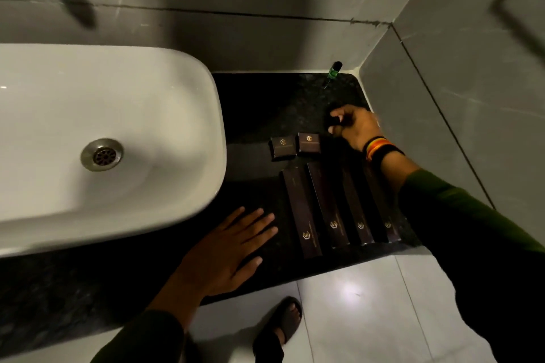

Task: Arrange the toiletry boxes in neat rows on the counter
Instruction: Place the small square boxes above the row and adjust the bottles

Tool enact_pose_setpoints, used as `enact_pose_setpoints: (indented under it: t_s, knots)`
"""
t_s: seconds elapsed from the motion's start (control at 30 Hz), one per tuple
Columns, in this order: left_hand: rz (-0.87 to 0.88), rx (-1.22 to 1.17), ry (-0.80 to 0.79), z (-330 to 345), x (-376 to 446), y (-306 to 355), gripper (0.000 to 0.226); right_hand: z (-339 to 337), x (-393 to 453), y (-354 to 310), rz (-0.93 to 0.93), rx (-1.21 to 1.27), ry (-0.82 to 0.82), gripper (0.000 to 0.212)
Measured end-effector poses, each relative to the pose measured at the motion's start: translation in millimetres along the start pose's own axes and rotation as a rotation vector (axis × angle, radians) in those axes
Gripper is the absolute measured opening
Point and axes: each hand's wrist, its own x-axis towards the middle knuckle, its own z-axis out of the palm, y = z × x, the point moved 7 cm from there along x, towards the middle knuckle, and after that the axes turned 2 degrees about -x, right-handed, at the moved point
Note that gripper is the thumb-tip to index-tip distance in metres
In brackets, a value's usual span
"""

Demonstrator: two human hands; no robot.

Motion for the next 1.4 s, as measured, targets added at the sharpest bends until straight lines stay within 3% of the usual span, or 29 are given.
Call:
enact_pose_setpoints:
  t_s: [0.27, 0.47, 0.6, 0.77, 0.97, 1.13, 1.4]
  knots:
    - [0.001, -0.041, -0.018, 6, -1, -3, 0.064, 8, -31, 29, 0.083, 0.046, 0.073, 0.029]
    - [-0.005, -0.051, -0.02, 8, -3, -4, 0.063, 1, -34, 22, 0.004, 0.086, 0.028, 0.034]
    - [-0.005, -0.039, -0.011, 6, -3, -2, 0.066, -29, -9, 8, -0.064, 0.109, 0.105, 0.034]
    - [-0.014, -0.03, -0.028, 1, -1, 0, 0.069, -55, 55, -30, -0.158, -0.083, 0.155, 0.034]
    - [0.002, 0.004, -0.012, -4, 1, 2, 0.075, -31, 129, -49, -0.2, -0.427, -0.067, 0.056]
    - [0.001, 0.055, -0.026, -5, 2, 2, 0.079, -19, 161, -49, -0.178, -0.575, -0.075, 0.035]
    - [0.0, 0.042, -0.038, -7, 3, 2, 0.08, -22, 145, -53, -0.14, -0.592, -0.072, 0.025]
